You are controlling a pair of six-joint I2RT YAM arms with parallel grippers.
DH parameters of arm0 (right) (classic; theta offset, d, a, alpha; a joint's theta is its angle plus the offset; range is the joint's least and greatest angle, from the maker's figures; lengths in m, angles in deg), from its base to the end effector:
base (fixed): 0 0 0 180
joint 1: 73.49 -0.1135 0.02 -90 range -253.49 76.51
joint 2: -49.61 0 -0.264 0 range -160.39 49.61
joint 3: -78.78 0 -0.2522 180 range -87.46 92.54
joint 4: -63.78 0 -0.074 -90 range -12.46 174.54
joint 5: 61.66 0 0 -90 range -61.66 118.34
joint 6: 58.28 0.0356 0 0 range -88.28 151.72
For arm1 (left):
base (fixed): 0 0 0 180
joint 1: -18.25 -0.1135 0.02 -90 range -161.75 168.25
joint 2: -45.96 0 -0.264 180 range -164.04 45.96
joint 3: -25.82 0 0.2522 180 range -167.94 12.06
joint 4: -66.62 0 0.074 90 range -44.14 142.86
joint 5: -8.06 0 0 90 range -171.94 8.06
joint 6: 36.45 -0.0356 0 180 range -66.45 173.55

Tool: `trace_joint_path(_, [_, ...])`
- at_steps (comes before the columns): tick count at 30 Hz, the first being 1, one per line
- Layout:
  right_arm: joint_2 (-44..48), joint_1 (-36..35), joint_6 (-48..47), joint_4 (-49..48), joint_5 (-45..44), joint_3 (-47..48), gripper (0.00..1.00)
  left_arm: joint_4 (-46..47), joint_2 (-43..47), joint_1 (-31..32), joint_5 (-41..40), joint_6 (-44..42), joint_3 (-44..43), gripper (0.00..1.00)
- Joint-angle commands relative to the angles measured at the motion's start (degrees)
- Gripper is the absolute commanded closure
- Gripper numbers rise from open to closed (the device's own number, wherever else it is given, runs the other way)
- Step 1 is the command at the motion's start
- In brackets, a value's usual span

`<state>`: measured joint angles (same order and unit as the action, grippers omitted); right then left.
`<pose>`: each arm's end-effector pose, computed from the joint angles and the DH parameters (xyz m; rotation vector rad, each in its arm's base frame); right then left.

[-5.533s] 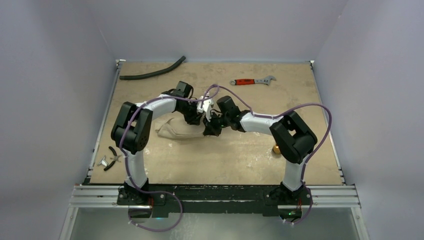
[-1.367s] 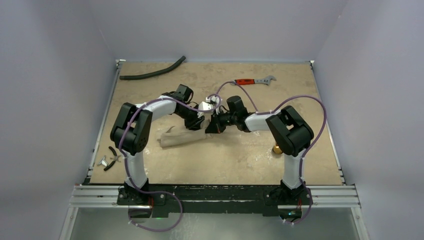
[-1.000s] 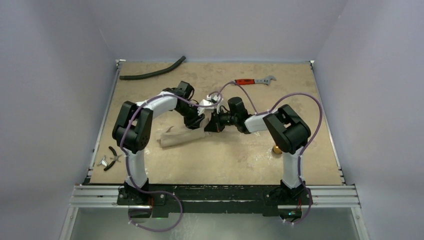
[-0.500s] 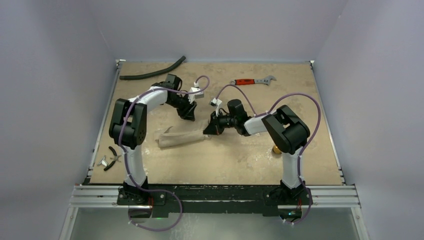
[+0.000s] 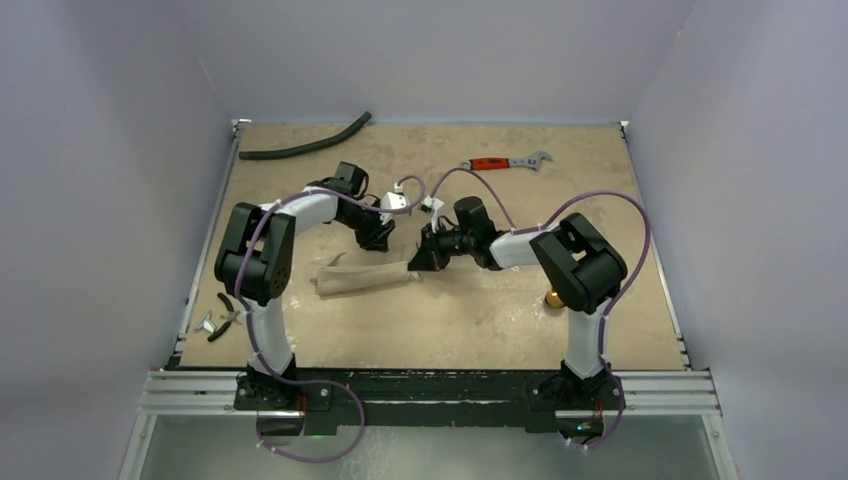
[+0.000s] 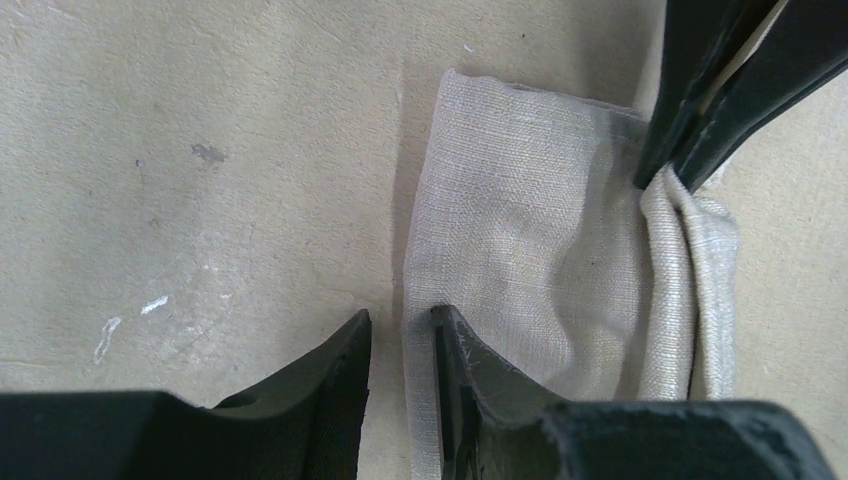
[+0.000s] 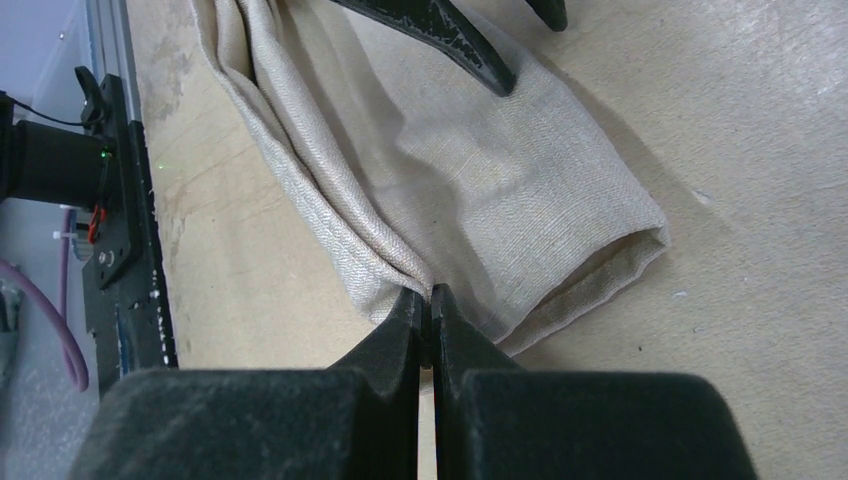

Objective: Fold the napkin into a case and place the utensils inside
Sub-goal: Smooth out the smaller rectangle-folded napkin at the center of the board.

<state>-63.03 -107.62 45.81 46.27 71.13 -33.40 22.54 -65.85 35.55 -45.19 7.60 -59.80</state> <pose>0.3088 0.2385 0.1334 -0.8570 1.9764 1.2707 0.3555 -0.1330 0.1508 1.4720 2.1076 -0.7156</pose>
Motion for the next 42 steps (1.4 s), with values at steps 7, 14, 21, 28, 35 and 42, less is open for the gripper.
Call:
trace_joint_path(7, [3.43,-0.51,-0.10,4.30,0.16,3.45,1.00,1.21,0.87,0.99,-2.66,-3.61,3.78,0.73])
trace_joint_path(14, [0.26,-0.42,-0.94,7.16,1.60,7.63,1.00,1.30,1.29,2.74,-3.71,-6.39,5.01,0.73])
trace_joint_path(21, [-0.83,-0.39,-2.20,10.97,0.89,9.66,1.00,0.64,1.24,3.71,-3.62,-7.67,4.95,0.73])
trace_joint_path(28, [-6.68,0.73,-5.65,17.23,0.58,12.74,1.00,-1.27,1.91,3.83,-1.47,-7.98,3.30,0.74])
trace_joint_path(35, [-10.50,1.99,-6.48,22.91,-1.78,15.10,1.00,-6.74,3.08,3.66,-0.68,-7.55,-5.74,0.66])
trace_joint_path(42, [-11.00,2.03,-6.96,24.72,-3.63,14.31,1.00,-15.40,5.52,0.95,1.59,-7.10,-15.56,0.62])
